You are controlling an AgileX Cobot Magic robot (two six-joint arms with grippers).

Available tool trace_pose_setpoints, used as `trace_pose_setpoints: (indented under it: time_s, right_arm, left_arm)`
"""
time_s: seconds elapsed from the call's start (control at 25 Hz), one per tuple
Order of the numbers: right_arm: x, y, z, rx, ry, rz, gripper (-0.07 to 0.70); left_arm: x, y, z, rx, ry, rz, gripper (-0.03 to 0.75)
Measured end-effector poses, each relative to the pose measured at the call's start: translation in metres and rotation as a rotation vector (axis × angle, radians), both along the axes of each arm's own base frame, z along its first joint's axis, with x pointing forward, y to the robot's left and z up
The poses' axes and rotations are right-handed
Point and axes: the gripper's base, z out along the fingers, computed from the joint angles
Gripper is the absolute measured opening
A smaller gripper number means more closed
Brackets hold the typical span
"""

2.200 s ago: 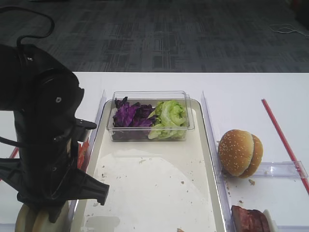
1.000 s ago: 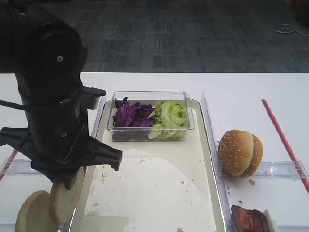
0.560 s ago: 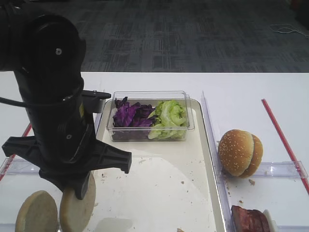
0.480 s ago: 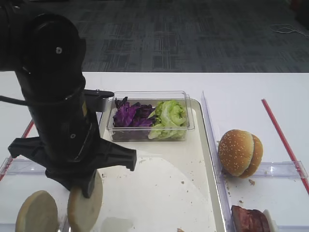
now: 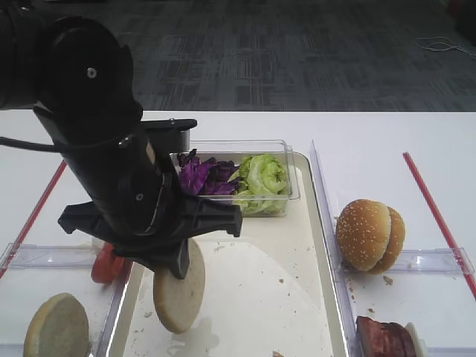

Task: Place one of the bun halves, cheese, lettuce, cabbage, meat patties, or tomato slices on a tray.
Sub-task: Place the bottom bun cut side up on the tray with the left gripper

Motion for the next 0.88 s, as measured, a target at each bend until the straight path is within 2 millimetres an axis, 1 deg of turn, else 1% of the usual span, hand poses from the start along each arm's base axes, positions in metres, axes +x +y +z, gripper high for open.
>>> trace_pose_setpoints:
  time_s: [0.2, 0.4, 0.52, 0.68, 0.76, 0.88]
  right_arm:
    - [0.0, 0.0, 0.0, 0.0, 0.0, 0.0, 0.405]
    - [0.0, 0.0, 0.0, 0.0, 0.0, 0.0, 0.405]
    - [0.0, 0.0, 0.0, 0.0, 0.0, 0.0, 0.405]
    - [0.0, 0.0, 0.0, 0.0, 0.0, 0.0, 0.405]
    - [0.0, 0.0, 0.0, 0.0, 0.0, 0.0, 0.405]
    - [0.0, 0.0, 0.0, 0.0, 0.0, 0.0, 0.405]
  left_arm:
    - [0.004, -0.007, -0.011, -0.012, 0.024, -0.021, 0.094]
    - [0.011, -0.015, -0.025, -0.09, 0.067, -0.043, 0.094]
    - [0.022, -0.011, -0.029, -0.144, 0.082, -0.033, 0.094]
    - [0.036, 0.001, -0.028, -0.216, 0.083, -0.009, 0.094]
    - [0.042, 0.004, -0.031, -0.258, 0.097, -0.004, 0.094]
    - [0.046, 0.005, -0.036, -0.327, 0.136, -0.016, 0.093]
